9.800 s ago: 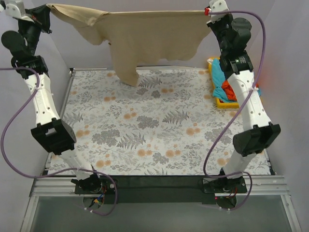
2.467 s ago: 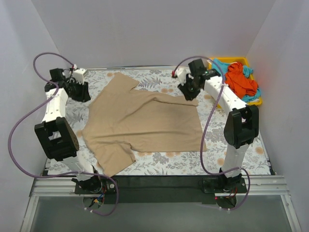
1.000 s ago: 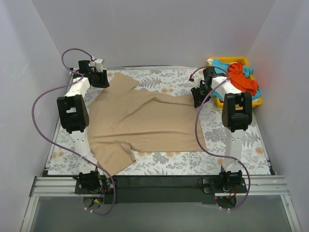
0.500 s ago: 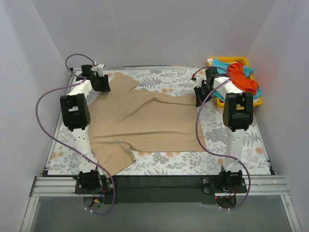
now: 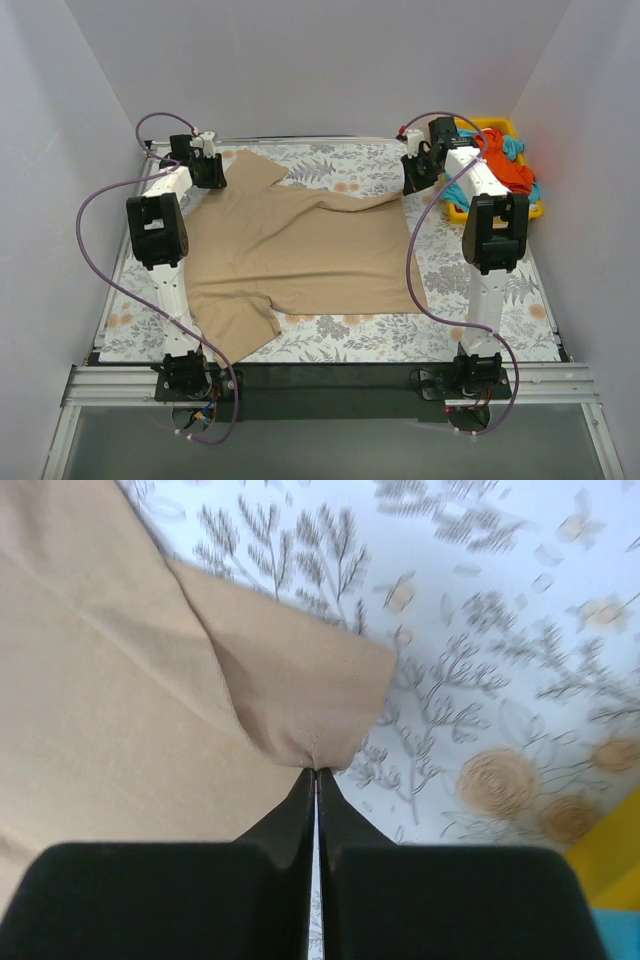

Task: Fold and stack the t-shirts
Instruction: Flatten the tshirt out

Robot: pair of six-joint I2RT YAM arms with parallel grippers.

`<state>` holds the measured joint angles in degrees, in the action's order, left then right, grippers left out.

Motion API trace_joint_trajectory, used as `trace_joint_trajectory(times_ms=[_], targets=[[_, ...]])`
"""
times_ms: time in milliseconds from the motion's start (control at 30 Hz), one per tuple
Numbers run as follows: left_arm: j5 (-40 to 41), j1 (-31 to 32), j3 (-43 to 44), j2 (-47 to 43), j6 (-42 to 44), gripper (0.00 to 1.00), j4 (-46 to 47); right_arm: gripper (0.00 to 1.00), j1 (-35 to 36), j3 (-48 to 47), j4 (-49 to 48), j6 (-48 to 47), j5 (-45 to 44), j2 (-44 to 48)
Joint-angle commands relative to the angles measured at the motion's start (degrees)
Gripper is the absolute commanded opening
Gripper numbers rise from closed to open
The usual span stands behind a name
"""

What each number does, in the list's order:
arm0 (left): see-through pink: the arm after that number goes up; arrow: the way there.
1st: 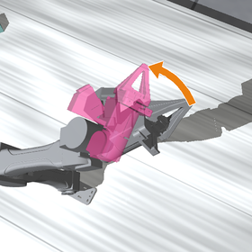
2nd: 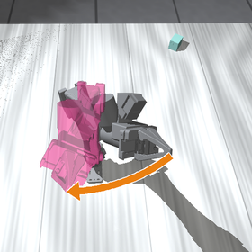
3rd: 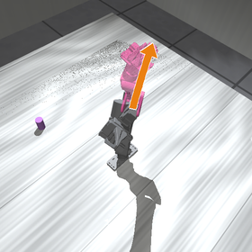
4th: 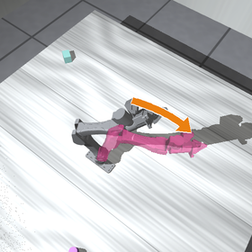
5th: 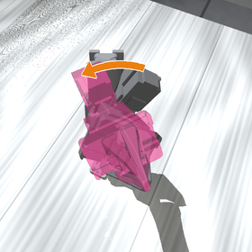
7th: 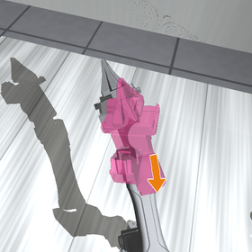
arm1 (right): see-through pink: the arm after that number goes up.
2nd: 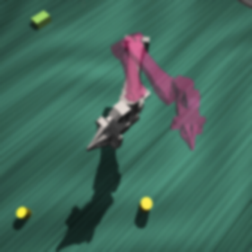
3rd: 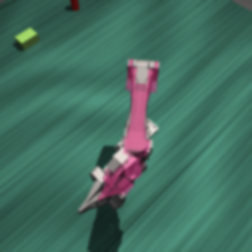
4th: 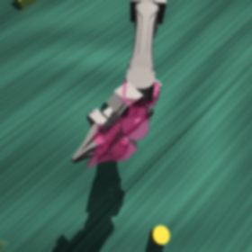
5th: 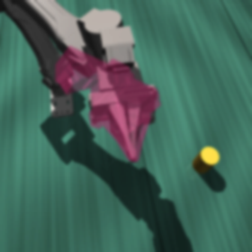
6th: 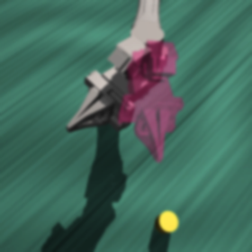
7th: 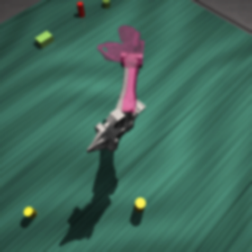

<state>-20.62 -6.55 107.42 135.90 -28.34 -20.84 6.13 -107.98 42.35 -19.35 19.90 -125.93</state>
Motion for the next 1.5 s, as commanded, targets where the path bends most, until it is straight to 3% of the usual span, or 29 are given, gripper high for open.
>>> trace_joint_trajectory(times_ms=[0, 333, 567, 767, 900, 1067, 1467], targets=[[-1.8, 0.0, 2.6, -0.1, -1.7, 0.32, 2.1, 0.01, 0.2, -6.0, -2.8, 1.1, 0.9, 0.2], [-6.7, 0.6, 5.3, 1.2, -5.3, 0.41, 12.5, 0.01, 0.9, -8.1, -10.6, 3.2, -2.6, -4.7], [-4.1, 3.8, 7.5, 5.5, -3.7, 0.43, 20.5, 0.01, 1.6, -8.7, -13.8, 4.8, -6.4, -7.6], [-10.0, 5.1, 6.6, 7.0, -7.3, 0.24, 27.0, 0.01, 1.6, -9.0, -15.3, 6.2, -7.5, -7.8], [-5.9, 5.8, 8.2, 9.2, -4.8, 0.22, 25.2, 0.01, 1.5, -8.9, -16.1, 6.6, -6.7, -6.8], [2.5, 5.8, 13.7, 12.7, -2.3, 0.11, 17.1, 0.01, 1.7, -9.7, -16.9, 7.2, -5.5, -6.7], [9.1, 0.7, 11.2, 12.5, 1.2, 0.08, 14.2, 0.05, 2.7, -12.7, -17.3, 7.8, -7.4, -10.9]])
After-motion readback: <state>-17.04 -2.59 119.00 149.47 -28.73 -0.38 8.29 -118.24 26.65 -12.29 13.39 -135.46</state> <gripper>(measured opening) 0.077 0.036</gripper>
